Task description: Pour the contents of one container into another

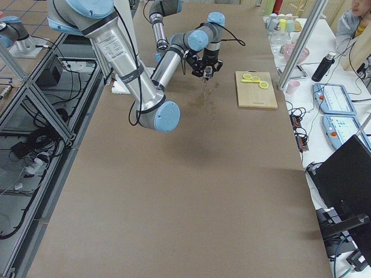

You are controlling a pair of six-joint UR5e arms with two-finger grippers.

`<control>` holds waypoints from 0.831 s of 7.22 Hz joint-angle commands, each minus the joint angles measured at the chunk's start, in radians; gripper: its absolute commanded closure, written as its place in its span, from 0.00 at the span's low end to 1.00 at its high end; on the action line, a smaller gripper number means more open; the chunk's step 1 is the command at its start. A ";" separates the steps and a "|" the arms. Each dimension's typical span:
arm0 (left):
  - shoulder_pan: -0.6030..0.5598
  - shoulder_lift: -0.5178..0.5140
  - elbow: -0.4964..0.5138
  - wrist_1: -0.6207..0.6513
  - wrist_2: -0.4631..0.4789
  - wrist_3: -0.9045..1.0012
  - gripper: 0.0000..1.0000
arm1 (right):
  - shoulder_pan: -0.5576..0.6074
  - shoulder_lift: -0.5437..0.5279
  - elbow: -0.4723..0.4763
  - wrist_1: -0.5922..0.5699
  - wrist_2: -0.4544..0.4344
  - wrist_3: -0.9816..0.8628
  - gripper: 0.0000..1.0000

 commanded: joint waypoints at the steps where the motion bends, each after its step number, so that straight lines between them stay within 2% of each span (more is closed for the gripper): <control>1: 0.000 0.002 0.000 -0.004 0.000 0.000 1.00 | -0.010 0.026 -0.001 -0.056 -0.018 -0.003 1.00; 6: 0.000 0.002 0.000 -0.007 0.000 0.000 1.00 | -0.010 0.055 -0.010 -0.113 -0.027 -0.003 1.00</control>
